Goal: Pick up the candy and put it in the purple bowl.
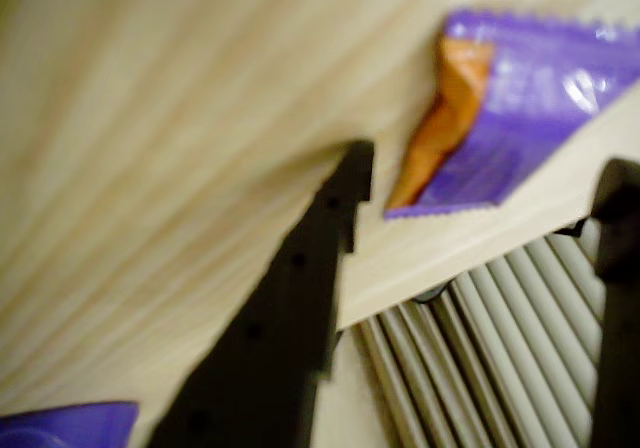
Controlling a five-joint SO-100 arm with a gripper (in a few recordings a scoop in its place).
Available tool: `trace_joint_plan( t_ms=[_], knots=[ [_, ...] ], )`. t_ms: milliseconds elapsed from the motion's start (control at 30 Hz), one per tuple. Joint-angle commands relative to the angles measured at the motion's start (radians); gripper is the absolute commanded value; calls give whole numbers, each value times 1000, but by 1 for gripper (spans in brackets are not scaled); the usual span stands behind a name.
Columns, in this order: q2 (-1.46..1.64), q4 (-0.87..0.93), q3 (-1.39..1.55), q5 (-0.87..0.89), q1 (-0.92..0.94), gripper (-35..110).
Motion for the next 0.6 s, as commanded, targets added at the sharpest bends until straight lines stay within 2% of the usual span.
trace_joint_plan(
  t_ms=[0,200,333,533,567],
  knots=[
    [57,41,9,-9,-44,36],
    [6,115,-28,3,-37,36],
    [-5,149,-127,18,-14,30],
    [66,189,-239,74,28,14],
    [87,198,-239,80,34,7]
  ],
)
